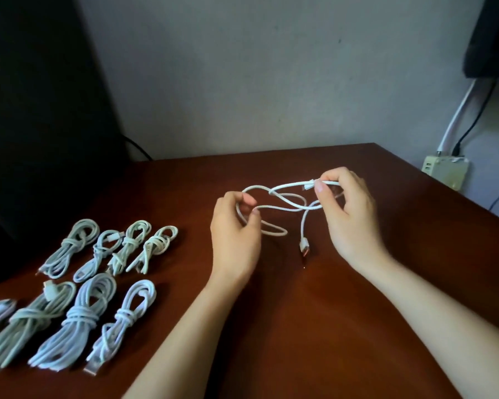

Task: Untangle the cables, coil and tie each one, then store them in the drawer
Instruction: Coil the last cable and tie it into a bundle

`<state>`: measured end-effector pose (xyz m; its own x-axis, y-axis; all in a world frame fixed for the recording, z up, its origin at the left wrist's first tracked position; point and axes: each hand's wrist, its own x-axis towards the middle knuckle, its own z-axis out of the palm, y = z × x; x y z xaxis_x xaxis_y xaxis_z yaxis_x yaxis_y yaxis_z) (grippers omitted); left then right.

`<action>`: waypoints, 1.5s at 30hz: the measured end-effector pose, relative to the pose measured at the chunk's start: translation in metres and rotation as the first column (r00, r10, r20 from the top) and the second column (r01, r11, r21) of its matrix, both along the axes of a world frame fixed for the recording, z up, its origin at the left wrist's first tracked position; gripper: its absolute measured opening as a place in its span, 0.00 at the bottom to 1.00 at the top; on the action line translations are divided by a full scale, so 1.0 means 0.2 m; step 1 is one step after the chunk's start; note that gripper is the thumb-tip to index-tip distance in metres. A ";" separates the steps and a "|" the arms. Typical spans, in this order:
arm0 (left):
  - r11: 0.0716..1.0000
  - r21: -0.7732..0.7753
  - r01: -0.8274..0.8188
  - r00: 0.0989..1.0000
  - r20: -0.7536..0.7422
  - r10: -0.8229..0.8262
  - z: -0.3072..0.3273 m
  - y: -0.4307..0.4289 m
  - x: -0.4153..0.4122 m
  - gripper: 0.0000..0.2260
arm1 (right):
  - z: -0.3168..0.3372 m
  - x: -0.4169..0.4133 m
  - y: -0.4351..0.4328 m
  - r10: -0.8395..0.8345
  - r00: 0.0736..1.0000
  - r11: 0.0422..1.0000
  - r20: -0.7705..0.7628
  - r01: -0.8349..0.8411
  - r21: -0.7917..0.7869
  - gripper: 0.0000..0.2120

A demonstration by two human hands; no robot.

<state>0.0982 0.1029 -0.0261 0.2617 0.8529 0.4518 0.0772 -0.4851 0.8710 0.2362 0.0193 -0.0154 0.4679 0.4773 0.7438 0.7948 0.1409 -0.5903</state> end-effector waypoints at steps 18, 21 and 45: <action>0.886 0.449 -0.119 0.985 0.168 0.047 0.06 -0.02 -0.05 0.15 | 0.12 -0.04 -0.06 0.213 0.807 0.976 -0.550 -0.151 0.156 0.10; 0.906 0.398 -0.147 0.978 0.195 0.073 0.05 -0.01 -0.05 0.13 | 0.11 -0.03 -0.05 0.199 0.763 0.980 -0.615 -0.139 0.145 0.09; 0.937 -0.334 0.100 0.962 0.274 -0.005 0.02 0.12 -0.06 0.16 | 0.08 0.07 -0.04 0.235 0.372 0.967 -0.898 -0.186 0.176 0.09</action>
